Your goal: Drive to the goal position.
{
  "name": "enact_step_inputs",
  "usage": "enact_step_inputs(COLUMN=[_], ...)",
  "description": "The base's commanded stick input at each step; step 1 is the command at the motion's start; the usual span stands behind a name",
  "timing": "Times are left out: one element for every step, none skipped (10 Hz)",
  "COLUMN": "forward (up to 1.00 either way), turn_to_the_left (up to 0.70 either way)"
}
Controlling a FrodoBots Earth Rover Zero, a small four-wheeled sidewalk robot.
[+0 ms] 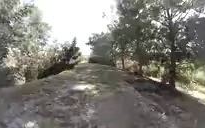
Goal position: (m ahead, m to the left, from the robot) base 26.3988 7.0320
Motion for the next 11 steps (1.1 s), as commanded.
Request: enact_step_inputs(forward=[0.85,0.85,0.85,0.85,0.85,0.85,0.85,0.85,0.85,0.85,0.85], turn_to_the_left=[0.00,0.00,0.00,0.00,0.00,0.00,0.00,0.00,0.00,0.00,0.00])
